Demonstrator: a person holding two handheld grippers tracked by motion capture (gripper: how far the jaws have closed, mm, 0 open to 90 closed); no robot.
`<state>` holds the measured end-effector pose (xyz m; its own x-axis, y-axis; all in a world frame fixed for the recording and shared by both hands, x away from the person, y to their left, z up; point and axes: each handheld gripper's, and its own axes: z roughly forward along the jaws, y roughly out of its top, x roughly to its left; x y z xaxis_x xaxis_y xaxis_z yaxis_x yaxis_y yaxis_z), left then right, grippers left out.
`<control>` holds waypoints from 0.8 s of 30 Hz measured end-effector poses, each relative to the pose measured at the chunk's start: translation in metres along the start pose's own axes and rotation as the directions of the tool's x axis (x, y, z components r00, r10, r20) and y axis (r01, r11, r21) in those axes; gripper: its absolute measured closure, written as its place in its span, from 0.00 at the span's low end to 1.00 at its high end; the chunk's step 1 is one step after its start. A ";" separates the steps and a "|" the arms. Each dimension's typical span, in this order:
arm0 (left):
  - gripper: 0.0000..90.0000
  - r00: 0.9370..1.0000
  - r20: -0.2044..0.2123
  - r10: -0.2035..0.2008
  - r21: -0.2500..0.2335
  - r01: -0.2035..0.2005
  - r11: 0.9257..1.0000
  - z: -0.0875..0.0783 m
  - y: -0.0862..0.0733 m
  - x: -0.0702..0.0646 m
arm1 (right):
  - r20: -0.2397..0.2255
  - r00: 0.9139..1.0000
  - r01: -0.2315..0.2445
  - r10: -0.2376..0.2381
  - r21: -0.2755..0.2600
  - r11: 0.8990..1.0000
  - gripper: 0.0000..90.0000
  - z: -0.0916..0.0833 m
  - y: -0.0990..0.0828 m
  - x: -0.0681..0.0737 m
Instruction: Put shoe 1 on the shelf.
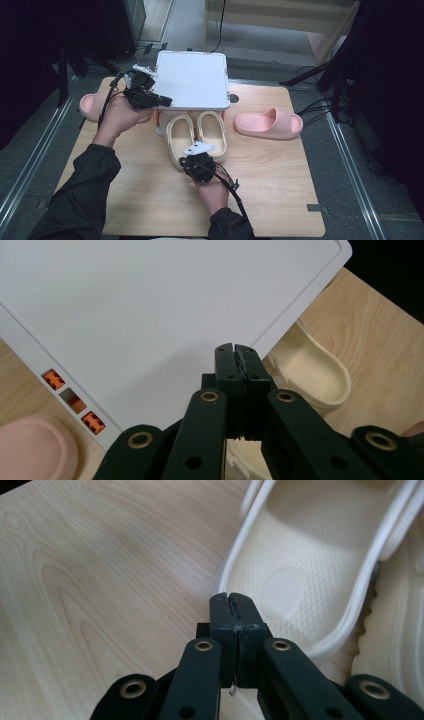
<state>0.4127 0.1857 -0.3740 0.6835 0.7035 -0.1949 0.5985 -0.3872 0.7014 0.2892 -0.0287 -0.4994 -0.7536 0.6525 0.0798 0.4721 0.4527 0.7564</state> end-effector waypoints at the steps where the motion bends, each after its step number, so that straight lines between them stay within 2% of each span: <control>1: 0.99 1.000 0.001 0.001 -0.002 -0.001 1.000 0.000 0.000 0.000 | 0.015 1.000 0.005 -0.005 0.001 1.000 1.00 0.001 0.002 0.000; 6: 0.99 1.000 0.007 -0.001 -0.005 0.001 1.000 0.000 -0.001 0.002 | 0.000 1.000 -0.016 0.016 -0.003 1.000 1.00 -0.001 -0.001 -0.002; 10: 0.99 1.000 0.007 -0.003 -0.006 0.003 1.000 0.000 0.000 0.001 | -0.015 1.000 0.004 -0.003 0.015 1.000 1.00 -0.006 -0.009 0.003; 13: 0.99 1.000 -0.002 -0.004 -0.003 0.004 1.000 0.000 0.000 -0.001 | -0.013 1.000 0.016 -0.016 0.039 0.999 1.00 -0.003 -0.018 0.008; 16: 0.99 1.000 -0.002 -0.003 -0.003 0.003 1.000 0.000 0.000 0.000 | 0.018 0.999 0.025 -0.027 0.075 0.997 1.00 0.004 -0.026 0.008; 18: 0.99 1.000 0.005 -0.003 -0.006 0.003 1.000 0.000 -0.001 0.000 | 0.046 0.999 0.024 -0.026 0.056 0.998 1.00 0.006 -0.025 0.008; 19: 0.99 1.000 0.008 -0.006 -0.006 0.006 1.000 0.000 -0.001 0.001 | 0.039 0.999 0.017 -0.018 0.046 0.999 1.00 0.007 -0.024 0.007; 21: 0.99 1.000 0.008 -0.007 -0.007 0.007 1.000 0.000 -0.001 0.001 | 0.058 0.998 -0.004 0.004 -0.003 1.000 1.00 0.008 -0.017 0.006; 24: 0.99 1.000 0.008 -0.006 -0.006 0.006 1.000 0.000 -0.001 0.001 | 0.053 0.998 -0.044 0.045 -0.017 0.999 1.00 0.013 -0.002 0.001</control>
<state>0.4129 0.1867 -0.3748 0.6831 0.7010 -0.2048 0.6001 -0.3790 0.7044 0.2929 -0.0209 -0.5097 -0.7060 0.7038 0.0793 0.4975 0.4131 0.7628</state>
